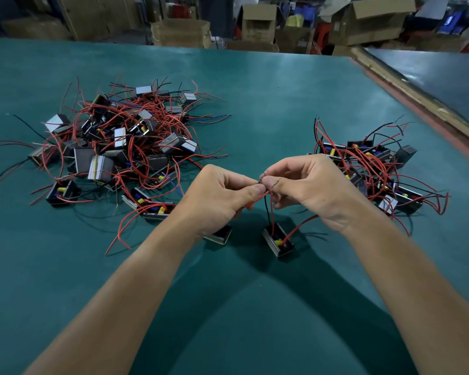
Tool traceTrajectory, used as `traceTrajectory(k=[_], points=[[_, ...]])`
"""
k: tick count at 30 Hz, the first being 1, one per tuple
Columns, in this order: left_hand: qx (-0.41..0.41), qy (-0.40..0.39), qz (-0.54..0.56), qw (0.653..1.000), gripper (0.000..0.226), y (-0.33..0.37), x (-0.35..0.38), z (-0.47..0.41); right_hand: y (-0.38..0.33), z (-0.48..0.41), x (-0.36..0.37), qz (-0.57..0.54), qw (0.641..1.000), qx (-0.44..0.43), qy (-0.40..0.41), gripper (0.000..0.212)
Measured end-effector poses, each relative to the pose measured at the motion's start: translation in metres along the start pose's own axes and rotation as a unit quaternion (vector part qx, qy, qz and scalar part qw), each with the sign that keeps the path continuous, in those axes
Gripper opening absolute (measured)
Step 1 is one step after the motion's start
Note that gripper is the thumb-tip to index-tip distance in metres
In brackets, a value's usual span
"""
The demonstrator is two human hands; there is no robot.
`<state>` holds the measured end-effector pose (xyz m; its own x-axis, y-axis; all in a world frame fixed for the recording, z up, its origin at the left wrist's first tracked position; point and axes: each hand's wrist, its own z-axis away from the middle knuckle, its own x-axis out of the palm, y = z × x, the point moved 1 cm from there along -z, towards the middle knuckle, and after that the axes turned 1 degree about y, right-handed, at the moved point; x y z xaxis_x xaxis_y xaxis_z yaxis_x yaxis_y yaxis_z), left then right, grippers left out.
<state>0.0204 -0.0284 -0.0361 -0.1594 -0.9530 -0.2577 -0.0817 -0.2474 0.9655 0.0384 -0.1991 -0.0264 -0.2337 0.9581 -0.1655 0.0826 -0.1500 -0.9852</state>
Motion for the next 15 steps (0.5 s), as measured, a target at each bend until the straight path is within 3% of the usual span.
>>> traceTrajectory(k=[15], points=[[0.014, -0.017, 0.007, 1.0, 0.019, -0.0015, 0.0025, 0.0011, 0.0005, 0.0009, -0.0028, -0.05, 0.999, -0.002, -0.019, 0.013]])
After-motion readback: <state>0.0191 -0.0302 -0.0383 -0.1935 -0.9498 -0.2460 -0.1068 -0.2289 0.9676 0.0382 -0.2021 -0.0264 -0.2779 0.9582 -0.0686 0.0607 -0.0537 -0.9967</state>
